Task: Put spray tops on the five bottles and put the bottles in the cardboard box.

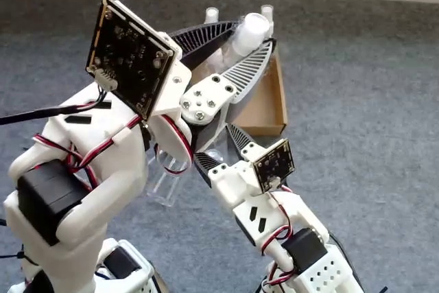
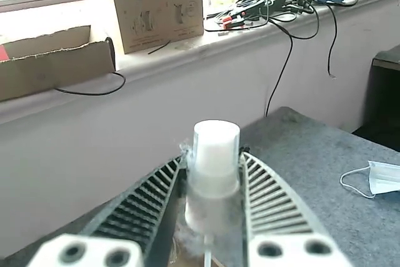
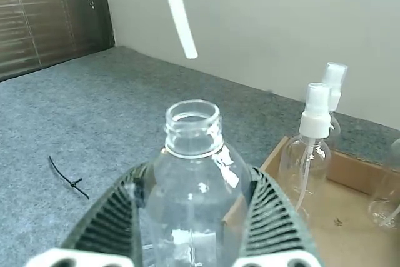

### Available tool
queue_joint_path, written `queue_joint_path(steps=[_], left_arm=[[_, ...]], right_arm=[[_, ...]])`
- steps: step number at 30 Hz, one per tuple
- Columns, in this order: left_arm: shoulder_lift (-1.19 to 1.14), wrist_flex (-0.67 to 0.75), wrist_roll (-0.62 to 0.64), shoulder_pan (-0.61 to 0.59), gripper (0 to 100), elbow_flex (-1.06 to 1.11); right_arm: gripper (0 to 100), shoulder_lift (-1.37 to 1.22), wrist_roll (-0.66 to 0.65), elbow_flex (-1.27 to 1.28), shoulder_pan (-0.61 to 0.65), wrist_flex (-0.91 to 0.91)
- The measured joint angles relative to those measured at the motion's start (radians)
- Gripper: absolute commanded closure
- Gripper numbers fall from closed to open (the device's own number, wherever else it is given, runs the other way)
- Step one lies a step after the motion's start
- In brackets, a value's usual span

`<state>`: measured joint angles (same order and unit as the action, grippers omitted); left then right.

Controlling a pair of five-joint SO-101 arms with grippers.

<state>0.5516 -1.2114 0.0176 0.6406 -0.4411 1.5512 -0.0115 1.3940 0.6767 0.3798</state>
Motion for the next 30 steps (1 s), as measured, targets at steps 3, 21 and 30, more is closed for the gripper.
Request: queue_joint_path(steps=[3, 21, 30], left_arm=[[0.000, 0.000, 0.000, 0.000, 96, 0.000], [0.000, 0.000, 0.000, -0.018, 96, 0.224], [0.012, 0.000, 0.000, -0.130, 96, 0.387]], right_arm=[[99.5, 0.000, 0.000, 0.000, 0.000, 0.000], [99.5, 0.000, 0.000, 0.000, 0.000, 0.000], [99.5, 0.000, 0.000, 0.000, 0.000, 0.000]])
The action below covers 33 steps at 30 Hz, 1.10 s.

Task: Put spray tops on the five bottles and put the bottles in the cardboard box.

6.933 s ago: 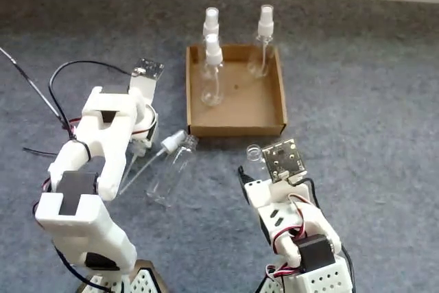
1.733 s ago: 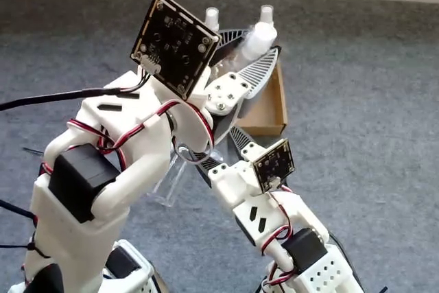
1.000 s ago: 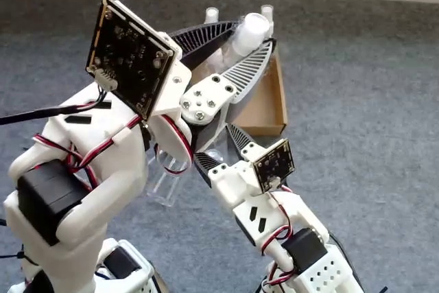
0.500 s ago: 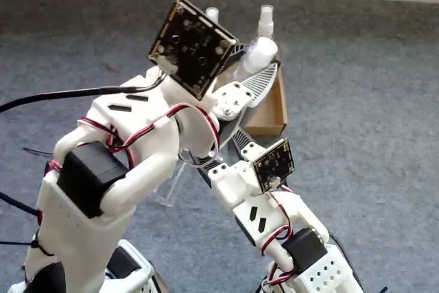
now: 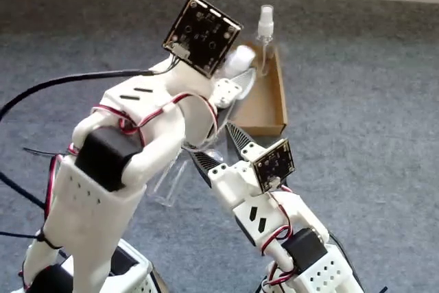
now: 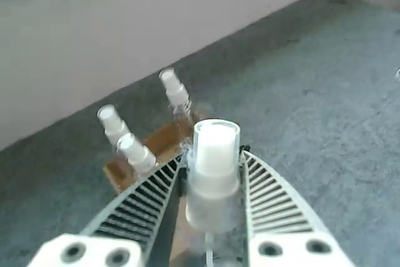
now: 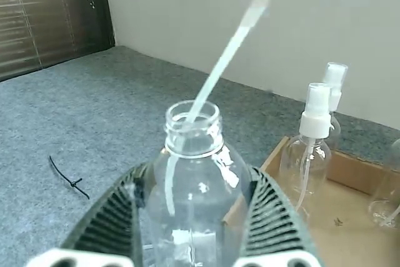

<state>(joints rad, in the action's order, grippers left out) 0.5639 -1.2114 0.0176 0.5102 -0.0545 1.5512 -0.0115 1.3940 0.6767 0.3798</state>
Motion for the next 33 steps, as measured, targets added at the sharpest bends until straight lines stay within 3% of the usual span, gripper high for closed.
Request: queue_joint_path(steps=[7, 13, 18, 26, 33], left_arm=[[0.278, 0.046, -0.052, -0.048, 95, 0.390], [0.525, 0.135, -0.153, -0.048, 83, 0.663], [0.542, 0.121, -0.161, -0.068, 83, 0.664], [0.557, 0.020, -0.163, -0.080, 83, 0.407], [0.489, 0.015, -0.163, -0.083, 83, 0.367]], right_arm=[[99.5, -0.002, -0.003, 0.000, 0.002, 0.000], [99.5, -0.002, -0.005, 0.002, 0.002, 0.000], [99.5, -0.002, -0.003, 0.005, 0.000, 0.000], [99.5, 0.000, -0.003, 0.052, 0.000, 0.000], [99.5, 0.000, -0.003, 0.052, 0.000, 0.000]])
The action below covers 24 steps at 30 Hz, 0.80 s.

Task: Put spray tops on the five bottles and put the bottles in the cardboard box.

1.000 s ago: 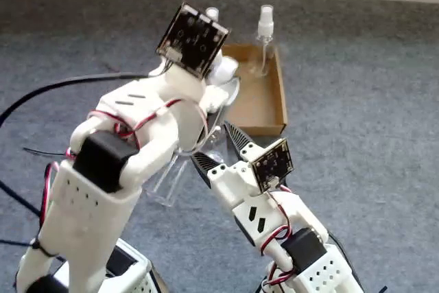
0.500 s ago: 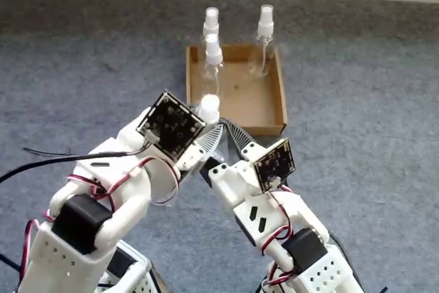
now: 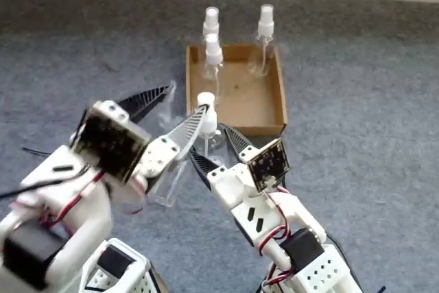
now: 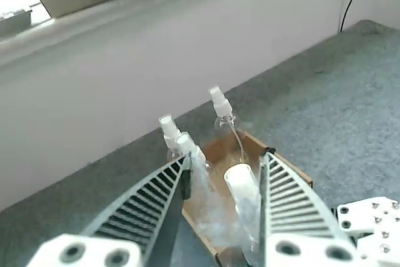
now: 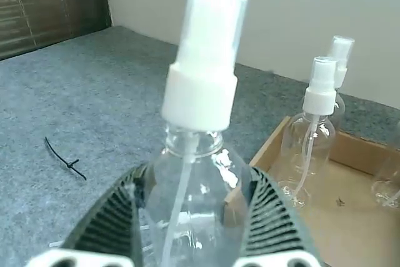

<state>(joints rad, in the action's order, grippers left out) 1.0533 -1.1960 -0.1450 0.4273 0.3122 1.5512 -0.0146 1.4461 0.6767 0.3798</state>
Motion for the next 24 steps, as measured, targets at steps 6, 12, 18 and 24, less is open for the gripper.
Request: queue_joint_path(steps=[6, 12, 18, 24], left_arm=[[-0.178, 0.023, 0.000, -0.038, 83, 0.000], [-0.192, 0.029, 0.000, -0.068, 83, 0.000], [-0.192, 0.044, 0.000, -0.075, 85, -0.034], [-0.192, 0.046, 0.000, -0.080, 86, -0.095]], right_arm=[[99.5, 0.000, 0.000, 0.000, 0.000, 0.000], [99.5, 0.000, -0.002, 0.000, 0.000, 0.000], [99.5, 0.000, -0.005, 0.000, 0.000, 0.000], [99.5, 0.000, -0.005, 0.000, 0.000, 0.000]])
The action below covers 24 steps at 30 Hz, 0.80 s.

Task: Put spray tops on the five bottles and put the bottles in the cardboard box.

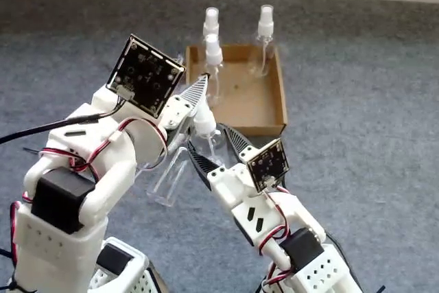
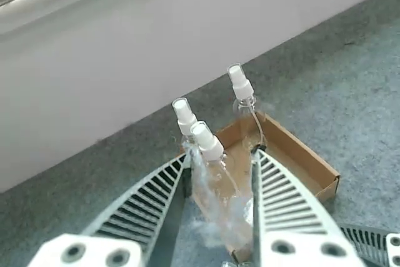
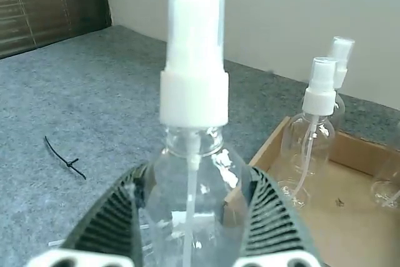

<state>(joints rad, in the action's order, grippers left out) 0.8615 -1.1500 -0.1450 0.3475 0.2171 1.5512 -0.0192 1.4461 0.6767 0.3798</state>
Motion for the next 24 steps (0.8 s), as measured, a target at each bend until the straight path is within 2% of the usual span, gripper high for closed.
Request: queue_joint_path(steps=[10, 17, 24], left_arm=[[0.002, 0.008, -0.003, -0.003, 86, 0.144], [0.012, 0.006, -0.002, -0.003, 86, 0.152], [0.005, 0.015, -0.002, 0.071, 86, 0.153]], right_arm=[[99.5, -0.002, 0.000, 0.003, 0.000, 0.002], [99.5, -0.002, -0.002, 0.003, 0.000, 0.002], [99.5, -0.002, -0.002, 0.003, 0.000, 0.002]])
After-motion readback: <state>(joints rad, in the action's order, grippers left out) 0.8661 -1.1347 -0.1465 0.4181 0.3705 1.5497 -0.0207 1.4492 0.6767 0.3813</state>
